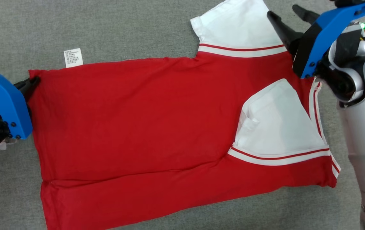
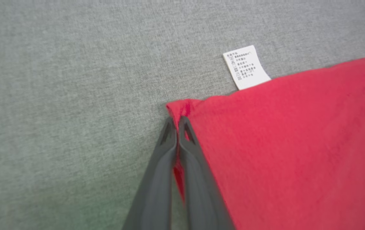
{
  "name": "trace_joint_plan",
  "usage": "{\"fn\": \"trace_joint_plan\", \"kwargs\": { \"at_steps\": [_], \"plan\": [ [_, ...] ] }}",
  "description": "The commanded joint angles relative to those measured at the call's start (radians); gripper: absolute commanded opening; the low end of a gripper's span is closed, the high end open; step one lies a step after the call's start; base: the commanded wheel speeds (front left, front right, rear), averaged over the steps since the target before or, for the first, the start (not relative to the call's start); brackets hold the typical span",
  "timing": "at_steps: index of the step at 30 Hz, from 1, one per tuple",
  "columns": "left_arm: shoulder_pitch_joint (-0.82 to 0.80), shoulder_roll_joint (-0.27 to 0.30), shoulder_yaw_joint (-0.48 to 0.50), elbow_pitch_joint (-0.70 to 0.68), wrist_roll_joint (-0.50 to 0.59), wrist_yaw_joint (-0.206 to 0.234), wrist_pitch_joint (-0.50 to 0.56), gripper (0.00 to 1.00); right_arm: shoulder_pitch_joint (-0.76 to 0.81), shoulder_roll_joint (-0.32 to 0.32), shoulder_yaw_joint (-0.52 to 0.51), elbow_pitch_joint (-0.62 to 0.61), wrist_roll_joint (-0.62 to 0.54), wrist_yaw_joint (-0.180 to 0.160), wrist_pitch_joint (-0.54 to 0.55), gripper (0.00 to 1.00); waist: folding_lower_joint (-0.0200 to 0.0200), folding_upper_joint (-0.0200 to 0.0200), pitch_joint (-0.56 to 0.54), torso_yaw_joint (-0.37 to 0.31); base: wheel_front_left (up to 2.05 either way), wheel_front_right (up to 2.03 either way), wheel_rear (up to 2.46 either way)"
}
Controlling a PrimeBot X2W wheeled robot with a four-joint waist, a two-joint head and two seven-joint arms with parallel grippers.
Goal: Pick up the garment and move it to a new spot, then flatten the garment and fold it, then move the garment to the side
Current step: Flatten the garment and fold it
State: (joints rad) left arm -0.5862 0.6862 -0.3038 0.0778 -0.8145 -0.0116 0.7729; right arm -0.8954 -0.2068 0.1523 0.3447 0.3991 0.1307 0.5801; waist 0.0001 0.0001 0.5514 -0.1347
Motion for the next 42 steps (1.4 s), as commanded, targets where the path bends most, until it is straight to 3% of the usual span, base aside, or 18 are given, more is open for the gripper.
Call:
{"fn": "trace_joint_plan", "kwargs": {
  "at_steps": [1,10,17,19,22,29,42],
  "plan": [
    [0.000,-0.012,-0.008,-0.007,0.015,-0.007,-0.024,0.00,-0.043,-0.014,-0.002,0.019,-0.003,0.000,-0.002,1.00,-0.0001,-0.0001,0.016,0.021,0.00,0.00,0.00],
    [-0.050,-0.128,-0.068,-0.033,0.058,-0.056,-0.175,0.00,-0.195,-0.069,-0.008,0.243,-0.098,0.000,0.002,1.00,-0.0001,-0.0001,0.064,0.145,0.00,0.00,0.00],
    [-0.072,-0.184,-0.117,-0.022,0.065,-0.089,-0.255,0.00,-0.228,-0.085,0.016,0.350,-0.176,0.000,0.001,1.00,-0.0001,-0.0001,0.082,0.190,0.00,0.00,0.00],
    [-0.077,-0.192,-0.119,-0.013,0.060,-0.095,-0.274,0.00,-0.231,-0.085,0.039,0.361,-0.180,0.000,-0.015,0.00,-0.0001,-0.0001,0.084,0.191,0.00,0.00,0.00],
    [-0.077,-0.193,-0.118,0.001,0.065,-0.099,-0.297,0.00,-0.228,-0.085,0.055,0.373,-0.162,0.000,-0.028,0.00,-0.0001,-0.0001,0.082,0.188,0.00,0.00,0.00],
    [-0.036,-0.209,-0.076,0.050,0.071,-0.100,-0.443,0.00,-0.210,-0.127,0.045,0.327,-0.053,0.000,-0.170,0.00,-0.0001,-0.0001,0.036,0.164,0.00,0.00,0.00],
    [0.189,-0.229,-0.023,0.058,-0.067,-0.119,-0.701,0.00,0.037,-0.173,0.043,0.100,0.160,0.000,-0.184,0.00,-0.0001,-0.0001,-0.146,0.090,0.00,0.00,0.00]
  ]
}}
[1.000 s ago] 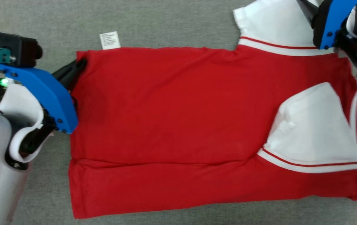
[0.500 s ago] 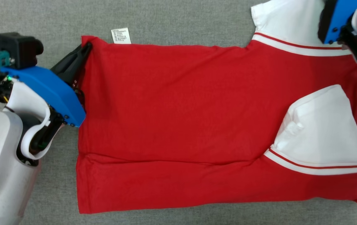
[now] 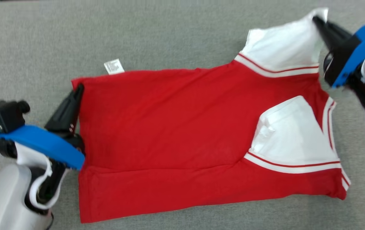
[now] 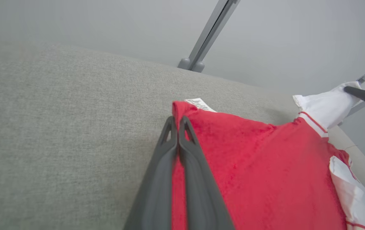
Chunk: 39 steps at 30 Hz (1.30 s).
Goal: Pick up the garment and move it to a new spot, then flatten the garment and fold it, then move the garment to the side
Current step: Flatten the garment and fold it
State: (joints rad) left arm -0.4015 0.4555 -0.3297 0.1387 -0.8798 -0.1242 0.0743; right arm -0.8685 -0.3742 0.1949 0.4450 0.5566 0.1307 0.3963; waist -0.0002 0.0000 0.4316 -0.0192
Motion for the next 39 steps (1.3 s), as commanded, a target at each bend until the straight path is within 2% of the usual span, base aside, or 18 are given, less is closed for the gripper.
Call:
{"fn": "trace_joint_plan", "kwargs": {
  "at_steps": [1,6,11,22,25,26,27,28,32,39],
  "plan": [
    [0.024,0.005,-0.007,-0.011,-0.013,-0.008,-0.016,0.00,0.036,-0.013,-0.003,-0.017,0.012,0.000,0.009,0.00,0.0002,0.0000,-0.037,-0.029,0.00,0.00,0.00],
    [0.106,0.060,-0.072,-0.022,-0.035,-0.009,-0.086,0.00,0.177,-0.025,-0.025,-0.098,0.033,0.000,0.050,0.00,0.0002,0.0000,-0.087,-0.041,0.00,0.00,0.00],
    [0.161,0.100,-0.121,0.017,-0.034,-0.009,-0.146,0.00,0.327,-0.005,-0.056,-0.187,0.048,0.000,0.082,0.00,0.0002,0.0000,-0.121,-0.056,0.00,0.00,0.00],
    [0.199,0.104,-0.144,0.110,-0.022,-0.008,-0.213,0.00,0.599,0.052,-0.153,-0.394,0.016,0.000,0.145,0.00,0.0002,0.0000,-0.152,-0.077,0.00,0.00,0.00],
    [0.197,0.103,-0.143,0.130,-0.009,0.006,-0.226,0.00,0.657,0.076,-0.172,-0.434,-0.002,0.000,0.182,0.00,0.0002,0.0000,-0.153,-0.082,0.00,0.00,0.00],
    [0.198,0.101,-0.146,0.138,-0.008,0.011,-0.223,0.20,0.675,0.083,-0.177,-0.444,-0.002,0.000,0.198,0.00,0.0002,0.0000,-0.154,-0.084,0.00,0.00,0.00],
    [0.199,0.100,-0.149,0.143,-0.007,0.013,-0.219,0.52,0.689,0.089,-0.182,-0.452,-0.007,0.000,0.213,0.62,0.0002,0.0000,-0.156,-0.085,0.00,0.00,0.00],
    [0.198,0.098,-0.151,0.147,-0.005,0.015,-0.221,1.00,0.703,0.093,-0.185,-0.458,-0.012,0.000,0.230,1.00,0.0002,0.0000,-0.159,-0.086,0.00,0.00,0.00],
    [0.209,0.092,-0.152,0.164,0.005,0.024,-0.240,1.00,0.764,0.099,-0.202,-0.477,-0.034,0.000,0.292,1.00,0.0002,0.0000,-0.177,-0.080,0.00,0.00,0.00],
    [0.232,0.060,-0.109,0.146,0.025,0.064,-0.317,1.00,0.791,0.114,-0.278,-0.521,-0.066,0.000,0.271,1.00,0.0002,0.0000,-0.220,-0.056,0.00,0.00,0.00]
  ]
}}
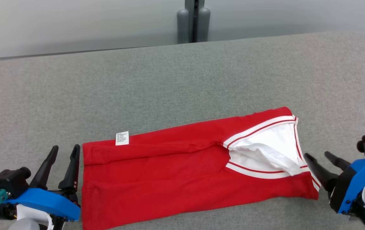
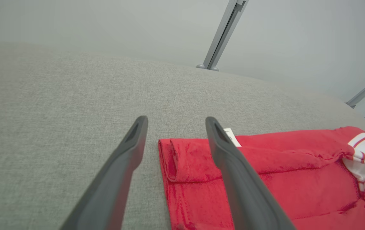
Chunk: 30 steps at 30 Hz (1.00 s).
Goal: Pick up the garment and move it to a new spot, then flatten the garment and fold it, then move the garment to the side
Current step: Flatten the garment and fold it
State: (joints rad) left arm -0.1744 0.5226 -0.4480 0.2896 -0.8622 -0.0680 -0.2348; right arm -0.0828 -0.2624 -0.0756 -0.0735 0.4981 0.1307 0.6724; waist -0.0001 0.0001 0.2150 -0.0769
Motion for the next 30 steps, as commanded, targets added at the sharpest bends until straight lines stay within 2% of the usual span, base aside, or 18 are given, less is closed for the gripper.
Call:
{"fn": "trace_joint_plan", "kwargs": {
  "at_steps": [1,9,12,22,30],
  "plan": [
    [0.006,-0.011,0.019,-0.013,0.016,0.016,-0.015,1.00,0.000,0.009,-0.020,0.001,-0.014,0.000,-0.010,1.00,0.0001,-0.0001,-0.009,0.005,0.00,0.00,0.00],
    [-0.004,-0.077,0.079,-0.056,0.106,0.081,-0.031,1.00,-0.072,0.103,-0.122,0.126,-0.126,0.000,0.001,1.00,0.0001,-0.0001,-0.045,0.039,0.00,0.00,0.00],
    [-0.007,-0.102,0.096,-0.065,0.139,0.092,-0.031,1.00,-0.108,0.142,-0.150,0.195,-0.178,0.000,-0.002,1.00,0.0001,-0.0001,-0.048,0.049,0.00,0.00,0.00],
    [-0.009,-0.146,0.099,-0.050,0.213,0.103,-0.031,1.00,-0.224,0.201,-0.218,0.436,-0.323,0.000,-0.085,1.00,0.0001,-0.0001,-0.040,0.077,0.00,0.00,0.00],
    [-0.017,-0.160,0.095,-0.035,0.223,0.093,-0.032,1.00,-0.263,0.212,-0.179,0.543,-0.348,0.000,-0.099,1.00,0.0001,-0.0001,-0.030,0.084,0.00,0.00,0.00]
  ]
}}
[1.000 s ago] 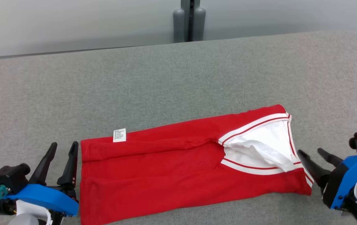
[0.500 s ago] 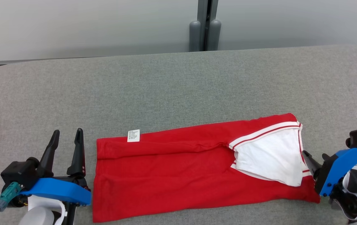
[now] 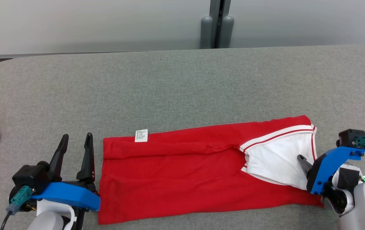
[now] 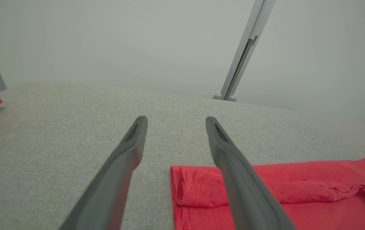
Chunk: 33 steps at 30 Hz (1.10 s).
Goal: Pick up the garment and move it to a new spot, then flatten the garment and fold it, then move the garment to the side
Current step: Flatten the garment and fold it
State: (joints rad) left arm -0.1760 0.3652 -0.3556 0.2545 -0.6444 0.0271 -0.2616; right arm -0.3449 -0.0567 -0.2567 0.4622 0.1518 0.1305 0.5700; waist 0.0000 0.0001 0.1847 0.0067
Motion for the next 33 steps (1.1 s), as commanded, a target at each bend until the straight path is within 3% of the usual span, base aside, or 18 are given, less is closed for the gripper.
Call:
{"fn": "trace_joint_plan", "kwargs": {
  "at_steps": [1,2,3,9,14,19,24,29,33],
  "plan": [
    [-0.016,-0.003,0.002,0.002,0.005,-0.002,-0.005,1.00,-0.004,0.007,0.014,0.018,0.001,0.000,0.001,0.98,0.0000,-0.0001,0.001,0.000,0.00,0.00,0.00],
    [-0.015,-0.004,0.003,0.004,0.005,-0.004,-0.005,1.00,-0.008,0.007,0.026,0.024,0.003,0.001,-0.008,0.43,0.0000,-0.0001,0.001,0.000,0.00,0.00,0.00],
    [-0.015,-0.005,0.003,0.006,0.007,-0.006,-0.005,1.00,-0.012,0.009,0.038,0.029,0.004,0.001,-0.016,0.01,0.0000,-0.0001,0.002,-0.001,0.00,0.00,0.00],
    [-0.014,-0.006,0.010,0.015,0.010,-0.012,-0.005,1.00,-0.027,-0.020,0.067,0.006,0.008,0.000,-0.051,0.00,0.0000,-0.0001,-0.002,-0.012,0.00,0.00,0.00],
    [-0.009,-0.001,0.021,0.012,0.014,-0.012,-0.005,1.00,-0.018,-0.109,0.063,-0.077,-0.001,0.000,-0.044,0.00,0.0000,-0.0001,-0.006,-0.028,0.00,0.00,0.00],
    [-0.003,-0.001,0.030,0.007,0.017,-0.015,-0.005,1.00,0.015,-0.204,-0.006,-0.177,-0.029,0.000,0.001,0.00,0.0000,-0.0001,-0.010,-0.043,0.00,0.00,0.00],
    [-0.002,-0.005,0.029,0.008,0.021,-0.017,-0.005,1.00,0.041,-0.249,-0.084,-0.249,-0.072,0.000,0.059,0.00,0.0000,-0.0001,-0.014,-0.052,0.00,0.00,0.00],
    [-0.003,-0.004,0.023,0.013,0.022,-0.019,-0.005,1.00,0.056,-0.226,-0.081,-0.290,-0.075,0.000,0.090,0.00,0.0000,-0.0001,-0.025,-0.051,0.00,0.00,0.00],
    [0.002,-0.002,0.019,0.015,0.019,-0.019,-0.005,1.00,0.067,-0.172,-0.013,-0.336,-0.055,0.000,0.121,0.00,0.0000,-0.0001,-0.037,-0.047,0.00,0.00,0.00]
  ]
}}
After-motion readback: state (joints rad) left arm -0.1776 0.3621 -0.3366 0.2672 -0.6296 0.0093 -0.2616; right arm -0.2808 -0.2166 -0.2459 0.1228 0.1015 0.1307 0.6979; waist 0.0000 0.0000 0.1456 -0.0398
